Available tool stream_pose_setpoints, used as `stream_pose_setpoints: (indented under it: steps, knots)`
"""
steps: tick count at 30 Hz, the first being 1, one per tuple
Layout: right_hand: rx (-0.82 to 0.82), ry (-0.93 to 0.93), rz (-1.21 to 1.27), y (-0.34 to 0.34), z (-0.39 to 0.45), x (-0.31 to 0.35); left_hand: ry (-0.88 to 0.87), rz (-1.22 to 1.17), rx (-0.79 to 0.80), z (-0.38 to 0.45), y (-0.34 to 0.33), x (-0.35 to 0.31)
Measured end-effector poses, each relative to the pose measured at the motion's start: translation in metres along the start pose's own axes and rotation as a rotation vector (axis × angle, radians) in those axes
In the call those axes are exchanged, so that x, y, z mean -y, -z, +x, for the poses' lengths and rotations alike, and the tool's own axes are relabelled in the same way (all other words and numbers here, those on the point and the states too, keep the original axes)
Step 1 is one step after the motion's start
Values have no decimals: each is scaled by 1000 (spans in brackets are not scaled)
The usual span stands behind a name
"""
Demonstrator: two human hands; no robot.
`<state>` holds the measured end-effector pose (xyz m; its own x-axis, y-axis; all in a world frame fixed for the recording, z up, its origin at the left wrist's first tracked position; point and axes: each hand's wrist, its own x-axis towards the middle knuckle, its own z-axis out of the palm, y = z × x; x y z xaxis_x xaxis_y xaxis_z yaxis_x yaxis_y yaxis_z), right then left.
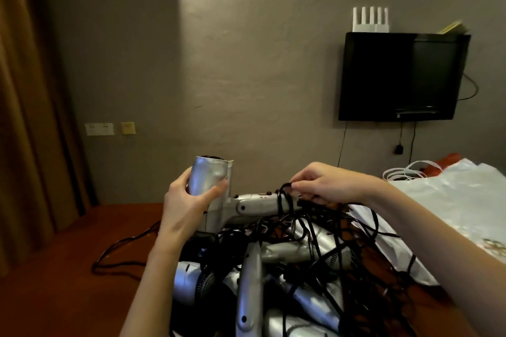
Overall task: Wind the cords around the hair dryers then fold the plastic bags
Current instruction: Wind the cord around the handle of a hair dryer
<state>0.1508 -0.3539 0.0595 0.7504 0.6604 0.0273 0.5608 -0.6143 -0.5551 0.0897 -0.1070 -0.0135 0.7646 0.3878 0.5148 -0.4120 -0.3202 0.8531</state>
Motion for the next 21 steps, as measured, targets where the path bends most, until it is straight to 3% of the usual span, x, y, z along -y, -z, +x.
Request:
stream_pose_setpoints:
  steps: [6,8,10,13,15,18,21]
  knots:
    - [-439,273,-172,-54,-11,2,4,-34,-208,1,5,4]
    - [-541,336,-42,-75,-12,-6,46,-103,-243,0,6,6]
    - [-488,362,164,-92,-13,-12,100,-166,-257,1,9,7]
    - [-267,417,522,-104,-12,-17,172,-285,-258,2,12,4]
    - [-183,375,626,-96,-8,-24,212,-336,-202,4,11,-4]
    - [-70,231,523,-68,-8,-32,249,-374,-27,6,8,-14]
    - [-13,94,226,-31,-9,-35,201,-311,108,9,7,-19]
